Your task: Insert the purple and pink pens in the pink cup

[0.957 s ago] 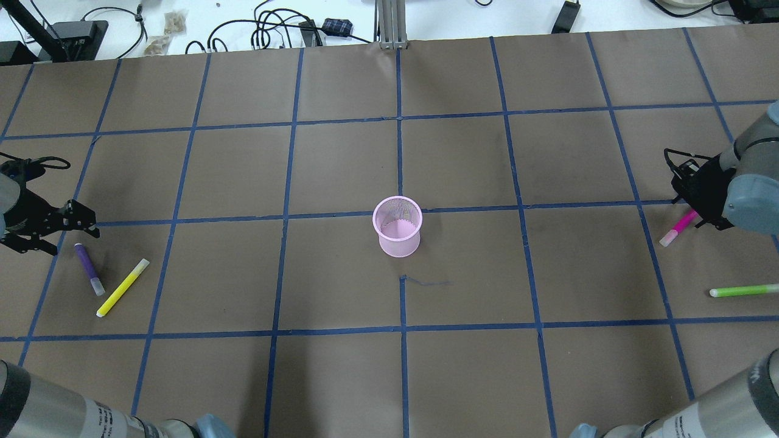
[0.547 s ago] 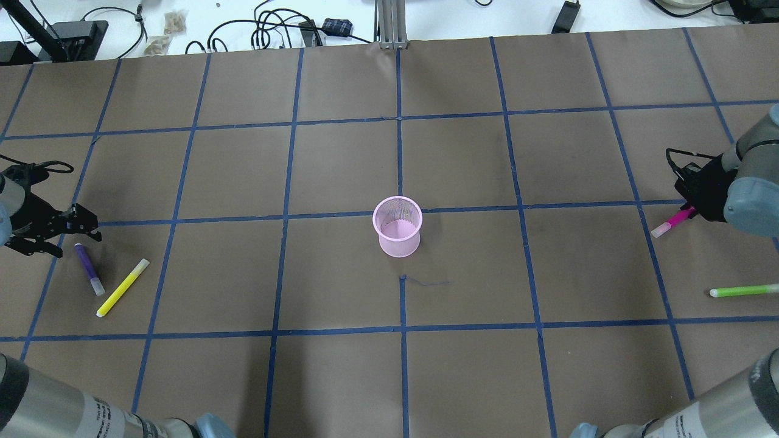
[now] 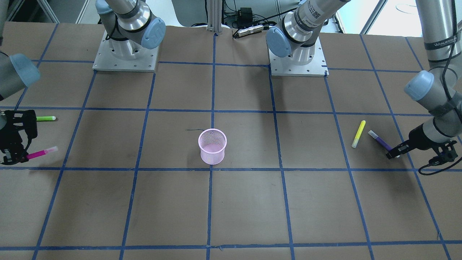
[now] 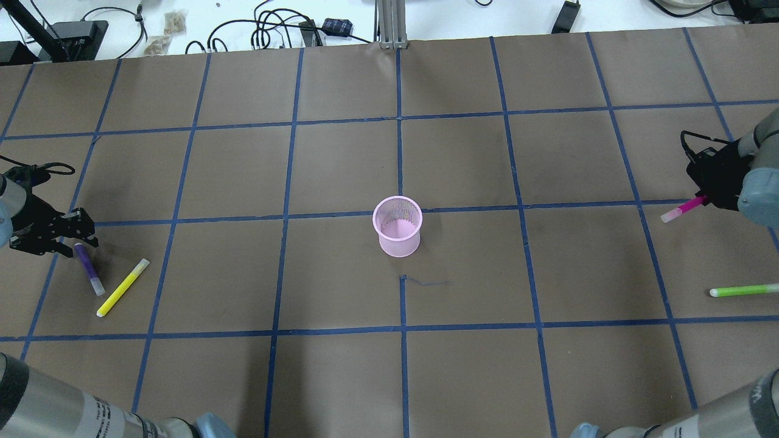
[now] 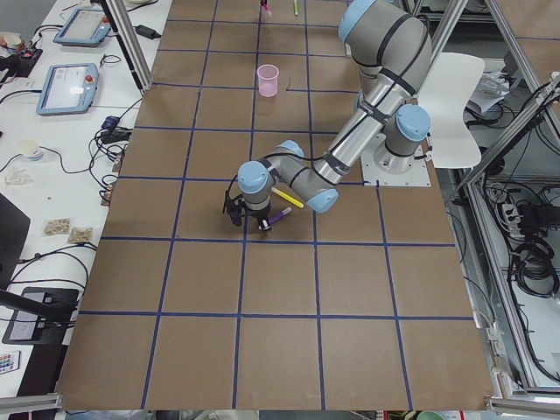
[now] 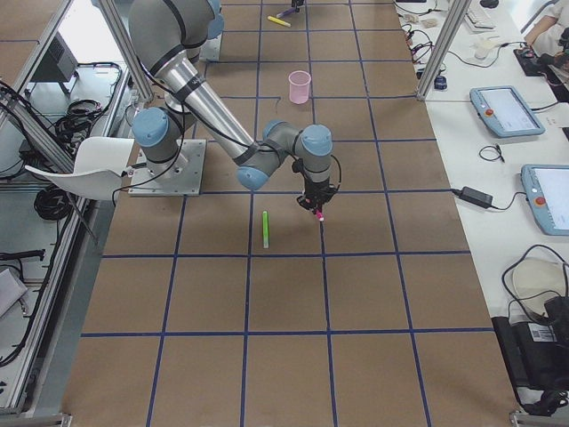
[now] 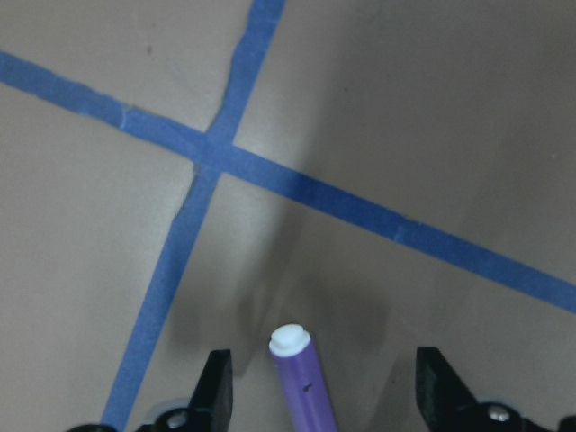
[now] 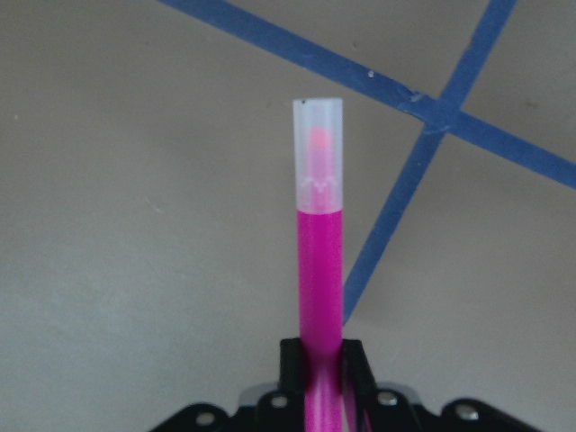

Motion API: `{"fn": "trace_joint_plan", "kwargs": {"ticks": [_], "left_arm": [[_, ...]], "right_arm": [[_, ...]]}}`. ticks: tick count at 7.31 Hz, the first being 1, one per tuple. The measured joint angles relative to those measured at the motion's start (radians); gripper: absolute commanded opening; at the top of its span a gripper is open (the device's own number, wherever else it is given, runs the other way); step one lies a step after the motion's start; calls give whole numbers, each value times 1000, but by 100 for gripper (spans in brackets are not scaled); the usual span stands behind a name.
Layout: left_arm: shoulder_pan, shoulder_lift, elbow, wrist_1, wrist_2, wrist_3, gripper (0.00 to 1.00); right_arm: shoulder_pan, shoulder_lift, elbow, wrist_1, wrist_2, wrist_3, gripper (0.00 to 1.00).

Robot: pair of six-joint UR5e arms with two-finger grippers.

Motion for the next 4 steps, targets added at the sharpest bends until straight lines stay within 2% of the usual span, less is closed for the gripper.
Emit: {"fn": "trace_joint_plan", "kwargs": {"ticks": [1,3,4], "left_arm": [[0,0,0,-2,1,0,47],[0,0,0,-5,3,0,0],[0,0,0,-6,4,1,0]], "right_arm": [[16,-43,-11,44,-2,63,0],[116,-110,-56,174,-20,242,0],[193,-139,-88,247,-44,355,0]]}}
